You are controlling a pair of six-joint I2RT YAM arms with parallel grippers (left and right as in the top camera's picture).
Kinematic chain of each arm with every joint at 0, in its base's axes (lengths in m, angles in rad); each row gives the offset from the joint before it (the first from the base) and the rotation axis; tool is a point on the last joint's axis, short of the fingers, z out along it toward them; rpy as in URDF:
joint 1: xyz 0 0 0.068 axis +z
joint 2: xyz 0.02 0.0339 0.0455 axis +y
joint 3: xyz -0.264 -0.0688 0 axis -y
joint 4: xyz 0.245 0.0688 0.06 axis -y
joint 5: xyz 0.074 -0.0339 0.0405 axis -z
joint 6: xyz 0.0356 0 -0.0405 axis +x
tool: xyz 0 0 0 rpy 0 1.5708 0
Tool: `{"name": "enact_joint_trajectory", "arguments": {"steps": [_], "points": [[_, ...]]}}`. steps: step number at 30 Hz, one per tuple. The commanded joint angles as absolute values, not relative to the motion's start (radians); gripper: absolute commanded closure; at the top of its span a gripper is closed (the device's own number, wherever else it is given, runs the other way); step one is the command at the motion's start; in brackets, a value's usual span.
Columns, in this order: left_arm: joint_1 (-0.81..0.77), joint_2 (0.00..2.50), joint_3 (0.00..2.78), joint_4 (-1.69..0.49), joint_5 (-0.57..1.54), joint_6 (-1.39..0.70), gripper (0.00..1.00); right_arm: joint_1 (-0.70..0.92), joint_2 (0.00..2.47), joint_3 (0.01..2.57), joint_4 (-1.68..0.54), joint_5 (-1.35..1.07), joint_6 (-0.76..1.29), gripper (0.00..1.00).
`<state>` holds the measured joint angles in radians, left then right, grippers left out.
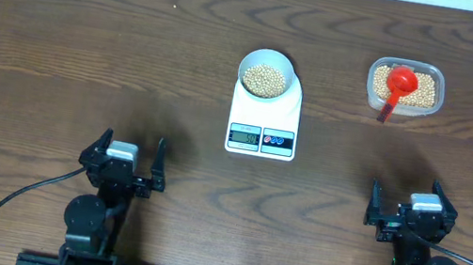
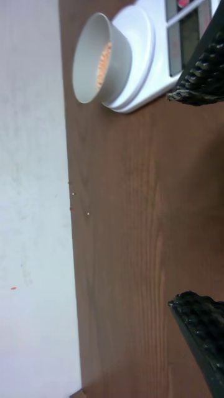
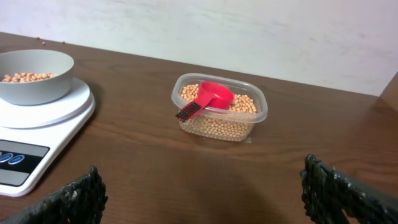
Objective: Scoop item into bowl and weigh 50g on scale
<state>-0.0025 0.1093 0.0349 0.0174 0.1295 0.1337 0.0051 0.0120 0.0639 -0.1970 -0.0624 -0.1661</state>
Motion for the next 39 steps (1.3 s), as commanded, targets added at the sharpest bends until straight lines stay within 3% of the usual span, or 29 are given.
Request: {"name": "enact_joint_trajectory", "arguments": {"steps": [1, 39], "points": [[0.002, 0.066, 0.004, -0.007, 0.137, 0.223, 0.02, 0.014, 0.006, 0.059, -0.195, -0.055, -0.173, 0.01], [0.006, 0.024, 0.004, -0.063, 0.094, 0.22, 0.02, 0.014, 0.006, 0.059, -0.195, -0.055, -0.173, 0.01]]}}
